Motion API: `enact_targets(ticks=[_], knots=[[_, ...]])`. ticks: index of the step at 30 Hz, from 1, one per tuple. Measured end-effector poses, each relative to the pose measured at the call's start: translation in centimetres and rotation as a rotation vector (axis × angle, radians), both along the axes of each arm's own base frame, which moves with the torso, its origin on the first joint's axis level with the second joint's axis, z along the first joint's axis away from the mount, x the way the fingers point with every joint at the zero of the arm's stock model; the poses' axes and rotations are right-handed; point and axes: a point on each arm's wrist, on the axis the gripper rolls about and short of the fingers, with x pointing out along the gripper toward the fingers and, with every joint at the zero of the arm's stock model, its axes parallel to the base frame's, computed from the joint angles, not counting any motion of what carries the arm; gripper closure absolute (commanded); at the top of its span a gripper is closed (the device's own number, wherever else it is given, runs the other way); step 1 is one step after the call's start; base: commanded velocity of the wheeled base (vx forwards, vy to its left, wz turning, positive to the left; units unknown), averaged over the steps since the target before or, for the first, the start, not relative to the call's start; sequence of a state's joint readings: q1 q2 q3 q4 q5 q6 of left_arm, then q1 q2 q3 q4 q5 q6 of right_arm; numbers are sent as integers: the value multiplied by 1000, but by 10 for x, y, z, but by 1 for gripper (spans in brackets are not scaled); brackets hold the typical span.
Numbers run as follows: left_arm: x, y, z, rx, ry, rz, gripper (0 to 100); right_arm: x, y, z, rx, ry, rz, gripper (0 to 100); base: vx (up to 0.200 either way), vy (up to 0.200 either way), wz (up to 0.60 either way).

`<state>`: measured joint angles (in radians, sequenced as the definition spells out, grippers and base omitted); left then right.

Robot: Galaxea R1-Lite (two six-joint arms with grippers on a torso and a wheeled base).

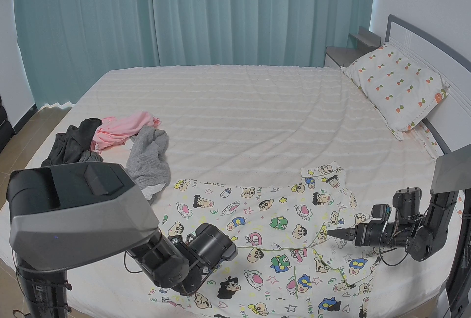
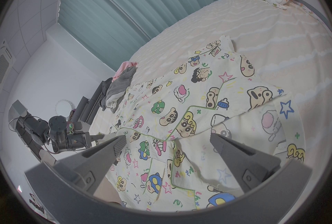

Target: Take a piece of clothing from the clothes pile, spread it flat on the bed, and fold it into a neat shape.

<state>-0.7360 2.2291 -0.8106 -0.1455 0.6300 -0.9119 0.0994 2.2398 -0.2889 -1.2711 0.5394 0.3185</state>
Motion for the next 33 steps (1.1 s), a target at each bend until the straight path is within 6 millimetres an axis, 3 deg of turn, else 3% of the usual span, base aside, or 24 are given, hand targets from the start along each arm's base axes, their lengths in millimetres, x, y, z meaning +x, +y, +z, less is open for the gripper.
enact_targets(ticks=[14,15,24,28,33], knots=[[4,33,22,147,59,-51,100,-2,0,-1,-3,7,0,0,0,0,0],[5,34,23,146,60,-54,0,-2,0,-1,-3,7,0,0,0,0,0],[17,34,33,104,30,-54,0,-4,-1,-2,-16,8,4,0,0,0,0],[24,43,35,100,36,-34,0,-7,-2,-3,-42,-1,24,0,0,0,0],[21,49,39,-35,107,-75,0,-10,-3,-4,-54,1,32,0,0,0,0]])
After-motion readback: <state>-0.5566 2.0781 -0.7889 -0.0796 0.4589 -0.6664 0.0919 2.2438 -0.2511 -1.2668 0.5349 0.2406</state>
